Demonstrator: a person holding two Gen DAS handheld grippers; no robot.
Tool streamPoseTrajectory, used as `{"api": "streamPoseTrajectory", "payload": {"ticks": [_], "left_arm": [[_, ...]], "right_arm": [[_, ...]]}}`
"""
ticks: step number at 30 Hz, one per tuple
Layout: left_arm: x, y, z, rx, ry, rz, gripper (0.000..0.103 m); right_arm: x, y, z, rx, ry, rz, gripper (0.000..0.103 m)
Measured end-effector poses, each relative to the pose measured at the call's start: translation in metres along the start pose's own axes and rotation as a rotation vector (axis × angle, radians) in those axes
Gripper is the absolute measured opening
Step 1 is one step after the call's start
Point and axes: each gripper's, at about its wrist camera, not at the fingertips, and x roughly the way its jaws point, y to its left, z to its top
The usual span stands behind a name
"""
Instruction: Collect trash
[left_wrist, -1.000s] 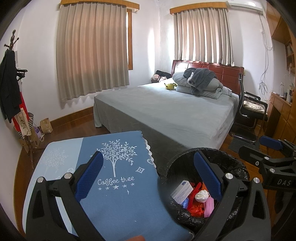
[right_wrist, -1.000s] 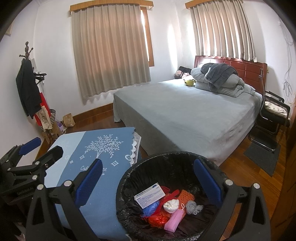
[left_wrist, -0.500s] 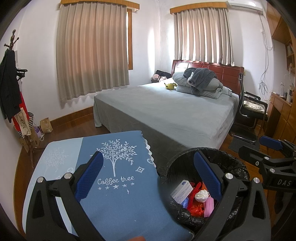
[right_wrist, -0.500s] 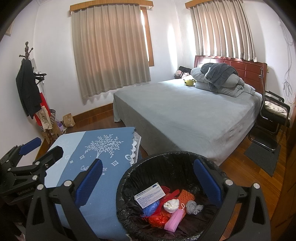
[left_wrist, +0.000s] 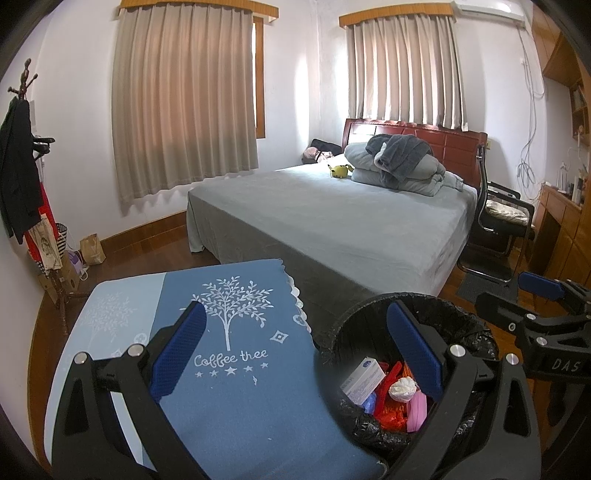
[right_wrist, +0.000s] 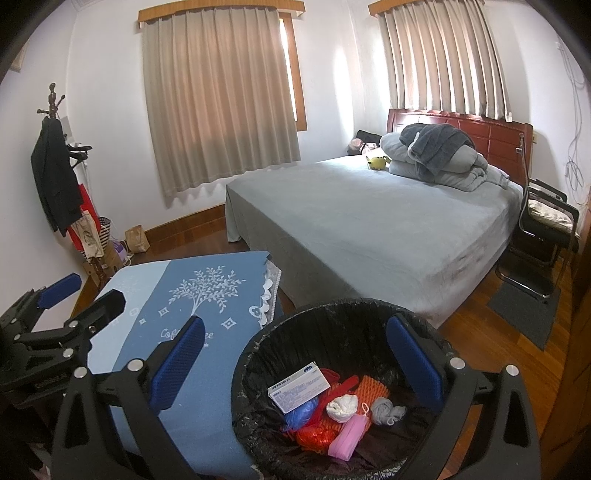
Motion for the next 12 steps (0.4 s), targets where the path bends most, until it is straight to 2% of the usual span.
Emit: {"api": "streamPoseTrajectory", "payload": {"ticks": [12], "left_arm": [[0.0004,0.0003,-0.0006,-0.001,0.002,-0.001,0.096]], "right_arm": [[0.0011,-0.0006,-0.0028,0.002,0.003,0.001,0.097]]}}
